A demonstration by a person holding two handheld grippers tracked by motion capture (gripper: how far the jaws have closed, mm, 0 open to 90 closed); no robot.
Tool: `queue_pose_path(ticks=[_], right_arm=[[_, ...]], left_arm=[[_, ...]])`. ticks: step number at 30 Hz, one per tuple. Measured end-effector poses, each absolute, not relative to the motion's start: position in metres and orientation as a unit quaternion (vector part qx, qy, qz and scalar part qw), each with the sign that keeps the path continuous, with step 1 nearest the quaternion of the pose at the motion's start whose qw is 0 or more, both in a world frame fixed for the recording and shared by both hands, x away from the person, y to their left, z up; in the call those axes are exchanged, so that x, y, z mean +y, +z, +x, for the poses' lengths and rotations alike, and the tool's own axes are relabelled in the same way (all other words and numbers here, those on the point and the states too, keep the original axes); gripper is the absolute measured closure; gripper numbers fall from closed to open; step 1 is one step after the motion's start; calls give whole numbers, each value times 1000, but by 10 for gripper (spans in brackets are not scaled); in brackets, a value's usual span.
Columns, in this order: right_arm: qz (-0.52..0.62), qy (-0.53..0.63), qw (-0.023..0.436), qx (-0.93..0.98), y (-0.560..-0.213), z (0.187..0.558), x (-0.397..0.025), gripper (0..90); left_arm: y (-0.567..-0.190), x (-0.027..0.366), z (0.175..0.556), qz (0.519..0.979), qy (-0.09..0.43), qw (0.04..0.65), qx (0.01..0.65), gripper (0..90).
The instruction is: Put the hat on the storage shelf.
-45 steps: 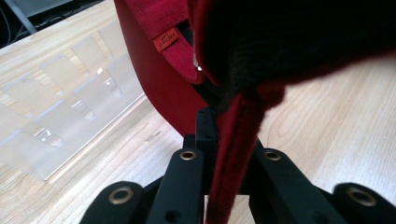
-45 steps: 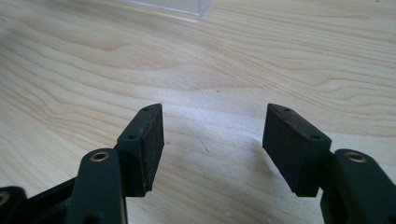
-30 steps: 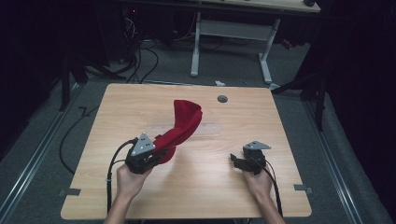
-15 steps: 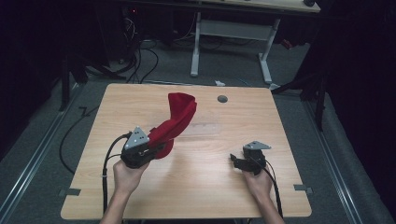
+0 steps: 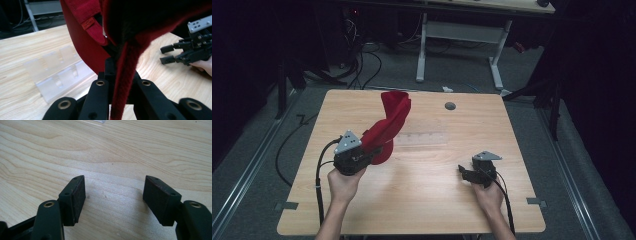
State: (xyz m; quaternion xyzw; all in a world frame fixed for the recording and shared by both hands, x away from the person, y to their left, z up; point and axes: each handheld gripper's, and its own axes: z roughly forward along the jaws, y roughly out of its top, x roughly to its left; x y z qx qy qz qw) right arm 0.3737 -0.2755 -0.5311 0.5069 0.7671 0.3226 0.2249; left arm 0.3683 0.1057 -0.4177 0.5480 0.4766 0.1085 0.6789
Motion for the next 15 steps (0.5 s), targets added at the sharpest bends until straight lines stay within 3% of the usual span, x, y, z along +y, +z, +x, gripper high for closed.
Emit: queue_pose_path(ticks=[15], right_arm=[[507,323,225,767,-531,374,-275,346]], left_arm=[[-405,128,388,515,127,692,490,851]])
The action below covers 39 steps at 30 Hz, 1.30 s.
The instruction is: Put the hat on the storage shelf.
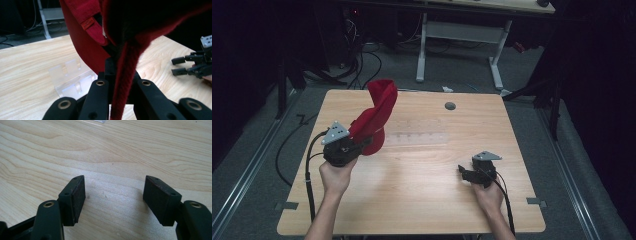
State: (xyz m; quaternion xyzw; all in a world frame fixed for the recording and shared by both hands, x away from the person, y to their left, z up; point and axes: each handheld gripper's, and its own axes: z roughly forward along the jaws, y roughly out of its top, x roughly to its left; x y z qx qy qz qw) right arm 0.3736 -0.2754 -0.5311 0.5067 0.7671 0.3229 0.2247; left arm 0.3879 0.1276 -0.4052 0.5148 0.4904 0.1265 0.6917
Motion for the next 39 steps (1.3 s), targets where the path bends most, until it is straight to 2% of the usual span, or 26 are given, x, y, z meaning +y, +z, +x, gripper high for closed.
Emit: queue_pose_path(ticks=[39], right_arm=[[506,323,225,768,-531,373,-275,343]], left_arm=[[-427,131,450,489,167,667,537,851]])
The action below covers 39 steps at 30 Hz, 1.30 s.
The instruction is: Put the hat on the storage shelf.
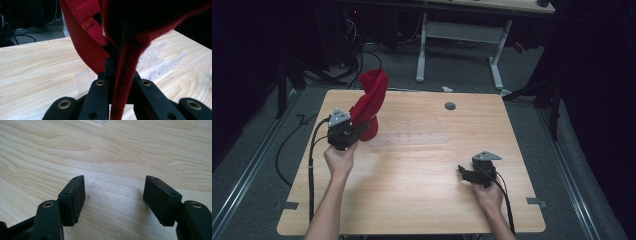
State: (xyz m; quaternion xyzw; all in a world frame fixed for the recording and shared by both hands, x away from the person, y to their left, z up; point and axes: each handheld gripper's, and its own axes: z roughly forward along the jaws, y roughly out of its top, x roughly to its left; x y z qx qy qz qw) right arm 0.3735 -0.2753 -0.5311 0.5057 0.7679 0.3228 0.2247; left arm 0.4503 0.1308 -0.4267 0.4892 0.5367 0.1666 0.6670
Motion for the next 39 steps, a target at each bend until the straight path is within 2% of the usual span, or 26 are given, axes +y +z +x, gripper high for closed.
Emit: queue_pose_path(ticks=[19,39], right_arm=[[506,323,225,768,-531,373,-275,342],[506,323,225,768,-531,373,-275,341]], left_arm=[[-443,120,460,491,180,651,550,851],[-466,121,456,488,163,644,565,840]])
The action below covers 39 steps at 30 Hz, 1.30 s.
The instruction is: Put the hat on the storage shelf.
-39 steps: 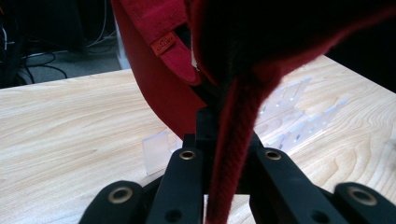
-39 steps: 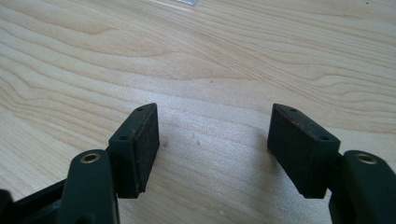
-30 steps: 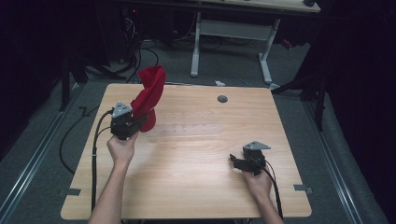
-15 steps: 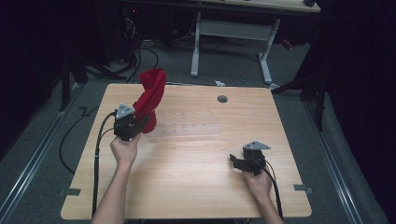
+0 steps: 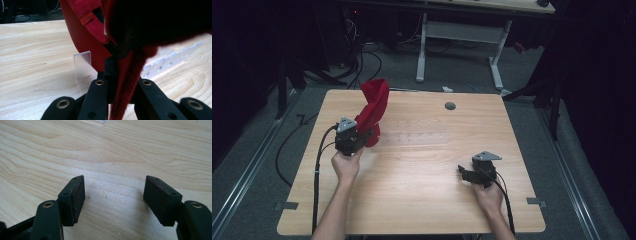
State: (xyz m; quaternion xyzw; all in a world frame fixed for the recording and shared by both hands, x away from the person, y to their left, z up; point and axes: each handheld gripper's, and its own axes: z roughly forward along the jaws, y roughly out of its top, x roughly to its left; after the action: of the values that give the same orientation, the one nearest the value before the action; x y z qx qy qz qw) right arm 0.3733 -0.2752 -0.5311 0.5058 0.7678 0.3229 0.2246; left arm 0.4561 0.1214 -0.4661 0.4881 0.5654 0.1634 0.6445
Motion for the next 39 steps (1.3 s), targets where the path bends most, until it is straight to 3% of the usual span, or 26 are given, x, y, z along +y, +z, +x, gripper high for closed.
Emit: queue_pose_path(ticks=[13,24,39], right_arm=[[506,323,225,768,-531,373,-275,340],[505,323,224,768,-531,373,-275,338],[505,323,224,768,-531,373,-275,337]], left_arm=[[-473,122,449,495,146,634,576,774],[-469,122,443,498,145,629,579,501],[-496,136,403,501,170,599,602,361]])
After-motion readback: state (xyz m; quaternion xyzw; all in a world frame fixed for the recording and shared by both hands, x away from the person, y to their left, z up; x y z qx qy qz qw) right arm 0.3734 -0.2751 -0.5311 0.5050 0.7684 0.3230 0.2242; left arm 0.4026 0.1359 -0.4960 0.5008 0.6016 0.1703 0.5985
